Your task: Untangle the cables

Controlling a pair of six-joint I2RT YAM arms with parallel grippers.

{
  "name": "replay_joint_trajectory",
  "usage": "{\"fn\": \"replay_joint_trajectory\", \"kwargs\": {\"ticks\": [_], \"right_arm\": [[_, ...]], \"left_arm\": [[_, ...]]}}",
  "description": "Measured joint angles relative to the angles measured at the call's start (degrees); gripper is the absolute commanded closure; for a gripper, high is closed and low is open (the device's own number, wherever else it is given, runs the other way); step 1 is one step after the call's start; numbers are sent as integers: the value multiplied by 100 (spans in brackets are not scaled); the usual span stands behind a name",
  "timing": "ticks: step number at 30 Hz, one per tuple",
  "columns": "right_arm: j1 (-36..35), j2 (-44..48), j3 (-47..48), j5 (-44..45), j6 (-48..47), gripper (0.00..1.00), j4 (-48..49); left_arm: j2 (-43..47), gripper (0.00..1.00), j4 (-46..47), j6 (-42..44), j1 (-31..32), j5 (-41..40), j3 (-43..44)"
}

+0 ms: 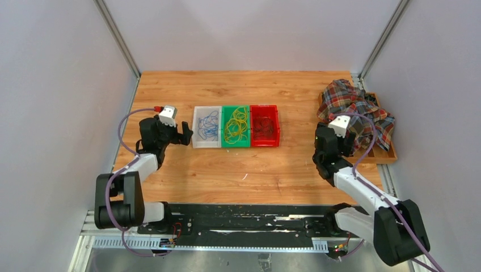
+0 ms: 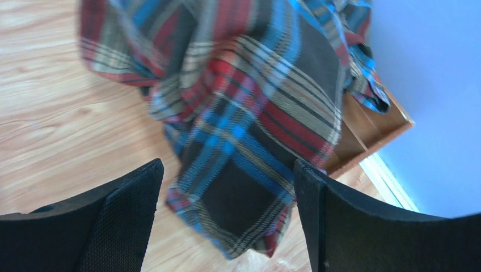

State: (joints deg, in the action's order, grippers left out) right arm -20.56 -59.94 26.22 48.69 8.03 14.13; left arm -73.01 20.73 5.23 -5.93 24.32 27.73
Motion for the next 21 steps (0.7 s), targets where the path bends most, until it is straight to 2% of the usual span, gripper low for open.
{"fn": "replay_joint_trajectory", "kwargs": {"ticks": [7,13,17,21], "right_arm": [[697,-721,-446,39,-153,15,1110],[1086,-1176,-874,-223,-391,18,2339],[1318,-1539,-1108,-476,-450,19,2986],[1338,-1521,-1228,-1012,-684,17,3493]], "left_arm": [[-710,2,1338,-374,-4,-138,-85],[-743,2,1961,-479,-4,-262,-378],[-514,2,2542,-498,39,-461,-866],[-313,2,3401,-402,219,-859,-1676]]}}
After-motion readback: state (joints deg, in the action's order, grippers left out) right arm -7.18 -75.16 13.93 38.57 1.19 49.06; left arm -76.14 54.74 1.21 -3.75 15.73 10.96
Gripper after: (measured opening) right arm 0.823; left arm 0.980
